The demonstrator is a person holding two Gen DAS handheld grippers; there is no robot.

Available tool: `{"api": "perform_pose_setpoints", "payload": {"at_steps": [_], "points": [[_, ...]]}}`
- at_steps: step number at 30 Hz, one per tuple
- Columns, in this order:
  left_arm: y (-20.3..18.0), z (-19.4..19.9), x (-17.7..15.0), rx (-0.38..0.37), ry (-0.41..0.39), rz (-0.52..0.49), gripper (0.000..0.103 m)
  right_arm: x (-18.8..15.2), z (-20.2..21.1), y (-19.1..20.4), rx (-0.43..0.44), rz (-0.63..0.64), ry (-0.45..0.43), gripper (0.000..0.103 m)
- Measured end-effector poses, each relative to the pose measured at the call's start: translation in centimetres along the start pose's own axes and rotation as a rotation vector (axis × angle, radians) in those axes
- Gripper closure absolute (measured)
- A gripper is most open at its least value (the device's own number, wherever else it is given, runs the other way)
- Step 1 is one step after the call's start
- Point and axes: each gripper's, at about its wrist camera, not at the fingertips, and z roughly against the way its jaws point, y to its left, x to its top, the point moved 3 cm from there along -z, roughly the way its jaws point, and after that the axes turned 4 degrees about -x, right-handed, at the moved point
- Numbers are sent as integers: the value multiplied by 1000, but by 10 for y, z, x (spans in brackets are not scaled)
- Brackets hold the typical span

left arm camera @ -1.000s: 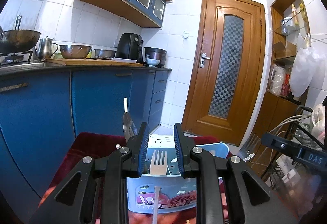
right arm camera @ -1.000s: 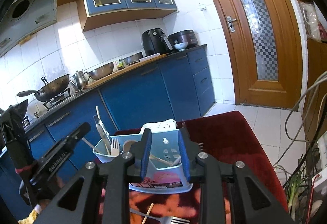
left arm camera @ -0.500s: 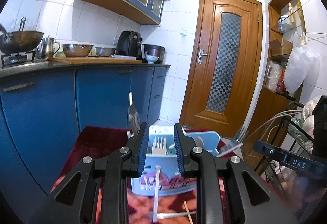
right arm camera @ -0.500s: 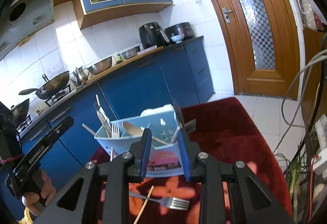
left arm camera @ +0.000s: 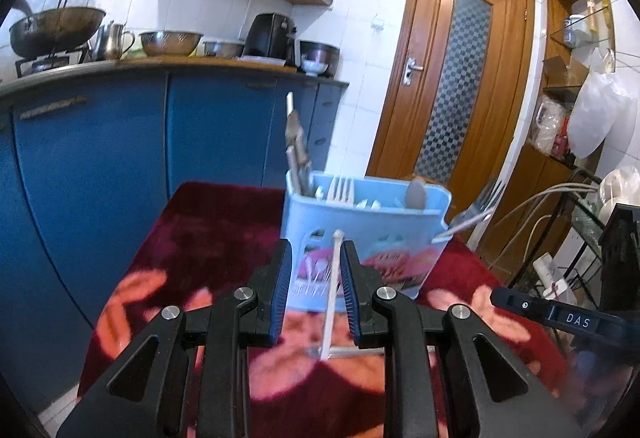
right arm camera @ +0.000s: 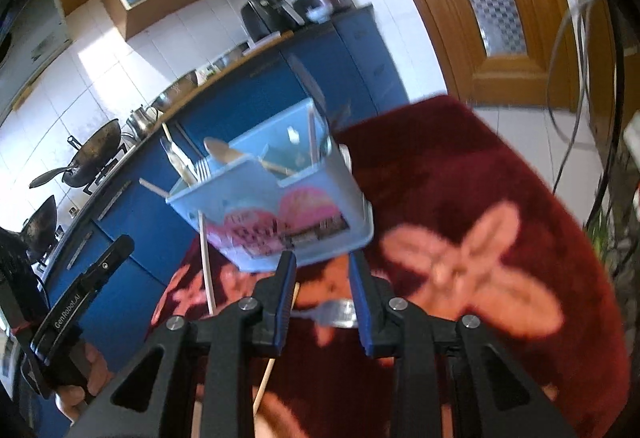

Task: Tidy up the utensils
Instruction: 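Withdraw both open grippers upward and back from the holder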

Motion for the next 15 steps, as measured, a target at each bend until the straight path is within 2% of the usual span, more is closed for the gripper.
{"api": "perform_pose_setpoints", "payload": {"at_steps": [15], "points": [[30,2,-37,50,82,58,79,-52,-28,1,-41,-99,135,73]]}}
